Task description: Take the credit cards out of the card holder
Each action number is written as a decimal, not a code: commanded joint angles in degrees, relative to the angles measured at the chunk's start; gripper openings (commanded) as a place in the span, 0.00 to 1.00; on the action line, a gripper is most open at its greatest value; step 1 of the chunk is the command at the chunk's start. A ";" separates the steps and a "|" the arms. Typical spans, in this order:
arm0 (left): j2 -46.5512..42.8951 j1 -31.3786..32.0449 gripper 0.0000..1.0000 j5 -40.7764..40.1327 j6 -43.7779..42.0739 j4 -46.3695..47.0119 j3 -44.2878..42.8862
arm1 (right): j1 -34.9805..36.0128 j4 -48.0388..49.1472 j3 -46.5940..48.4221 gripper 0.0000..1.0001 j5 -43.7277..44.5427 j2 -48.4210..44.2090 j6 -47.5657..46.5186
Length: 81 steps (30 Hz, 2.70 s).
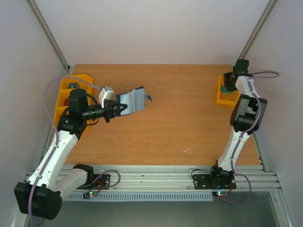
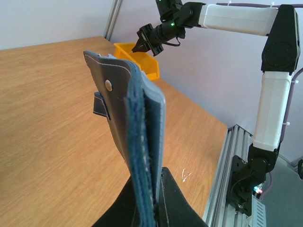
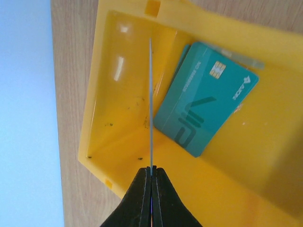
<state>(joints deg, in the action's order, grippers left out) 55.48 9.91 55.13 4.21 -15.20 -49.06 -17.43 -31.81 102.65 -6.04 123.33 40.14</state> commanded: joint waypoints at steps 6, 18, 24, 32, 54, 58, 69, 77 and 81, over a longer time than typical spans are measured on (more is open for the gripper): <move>-1.97 -1.20 0.00 0.56 -1.34 2.57 0.04 | 3.45 1.32 -1.71 0.01 10.16 -2.63 11.29; -2.71 -1.39 0.00 0.52 -1.48 2.55 0.88 | 3.45 2.62 -1.42 0.01 7.46 0.37 17.45; -2.87 -1.47 0.00 0.50 -1.59 2.60 1.05 | 4.77 1.32 0.49 0.01 9.08 -0.42 19.86; -3.35 -1.56 0.00 0.29 -1.70 2.62 1.49 | 5.37 4.05 -1.87 0.01 7.79 -1.17 28.32; -4.73 -1.65 0.00 0.06 -1.32 3.07 2.63 | 4.10 4.56 -4.04 0.01 3.88 -1.49 30.02; -4.81 -1.65 0.00 -0.16 -1.29 3.10 2.72 | 3.43 3.47 -3.93 0.01 2.50 -0.49 29.24; -5.07 -1.67 0.00 -0.63 -1.13 3.28 3.05 | 3.29 3.20 -3.80 0.01 -0.94 1.58 29.05; -5.22 -1.74 0.00 -0.52 -0.66 4.28 3.58 | 3.09 3.60 -5.15 0.05 -1.05 1.54 28.58; -5.46 -1.74 0.00 -0.64 -0.68 4.00 3.56 | 2.73 4.54 -6.34 0.07 -2.58 1.87 28.66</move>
<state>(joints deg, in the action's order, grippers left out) 51.62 8.62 54.54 3.95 -15.00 -45.82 -14.26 -27.49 97.73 -6.59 123.96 68.90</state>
